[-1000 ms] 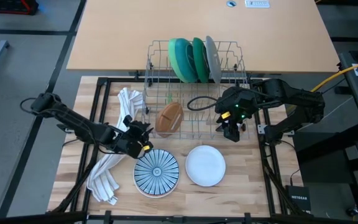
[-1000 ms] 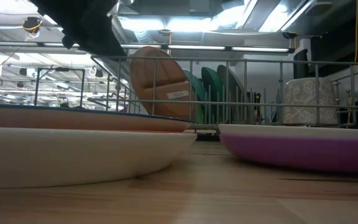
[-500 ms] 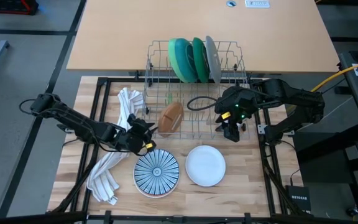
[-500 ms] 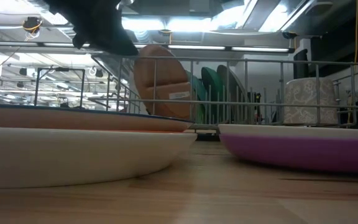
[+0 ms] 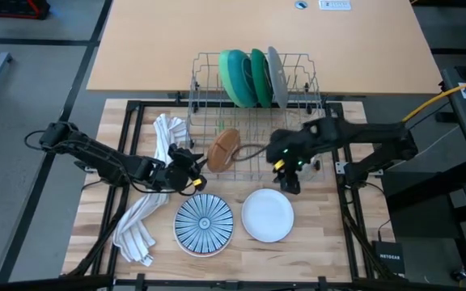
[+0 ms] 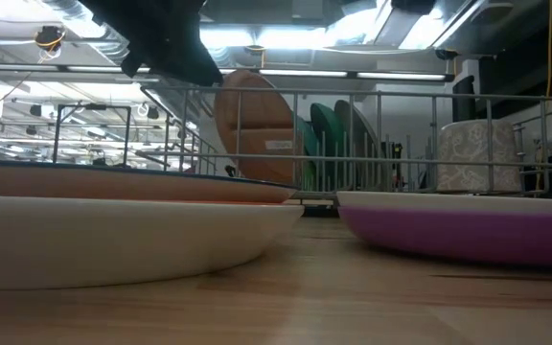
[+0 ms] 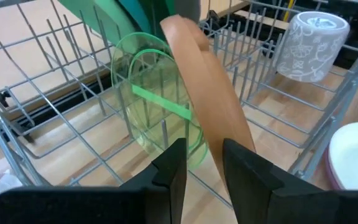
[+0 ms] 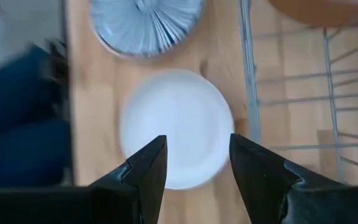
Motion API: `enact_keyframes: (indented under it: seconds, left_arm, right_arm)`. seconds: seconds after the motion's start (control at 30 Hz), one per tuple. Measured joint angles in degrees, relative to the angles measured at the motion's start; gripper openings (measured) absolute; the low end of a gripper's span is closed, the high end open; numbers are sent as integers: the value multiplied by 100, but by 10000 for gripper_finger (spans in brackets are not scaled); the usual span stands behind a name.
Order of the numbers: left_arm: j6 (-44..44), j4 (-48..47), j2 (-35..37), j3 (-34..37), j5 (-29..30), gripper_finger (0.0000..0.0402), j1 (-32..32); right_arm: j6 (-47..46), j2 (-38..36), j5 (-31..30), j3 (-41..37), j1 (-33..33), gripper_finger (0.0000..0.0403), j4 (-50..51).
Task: Sort dishes
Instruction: Put the brown plate into the dish rack
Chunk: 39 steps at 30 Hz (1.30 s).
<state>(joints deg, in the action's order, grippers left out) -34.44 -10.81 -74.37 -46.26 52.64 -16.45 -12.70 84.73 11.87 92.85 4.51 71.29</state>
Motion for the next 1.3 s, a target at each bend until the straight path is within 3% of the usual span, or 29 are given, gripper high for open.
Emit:
enact_keyframes:
  seconds: [0.17,0.3,0.5,0.77,1.07,1.3]
  left_arm:
    - [-4,83,-2,0,0,94,-4]
    - [-4,220,-4,0,0,94,-4]
    - [-7,478,-9,0,0,94,11]
    - [19,599,-9,0,2,94,90]
    - [663,595,-9,0,28,94,122]
    - [577,630,-2,0,26,94,124]
  right_arm:
    - [566,-1,-150,-1078,-197,179,-1000]
    - [738,-4,182,-1614,-611,179,-1916]
    - [739,-4,947,-2133,-1239,179,-3247]
    - [473,57,970,-2667,-1633,179,-4900]
    - [362,846,544,-2712,-1617,179,-6158]
    - [360,1115,-298,-2712,-1617,179,-6330]
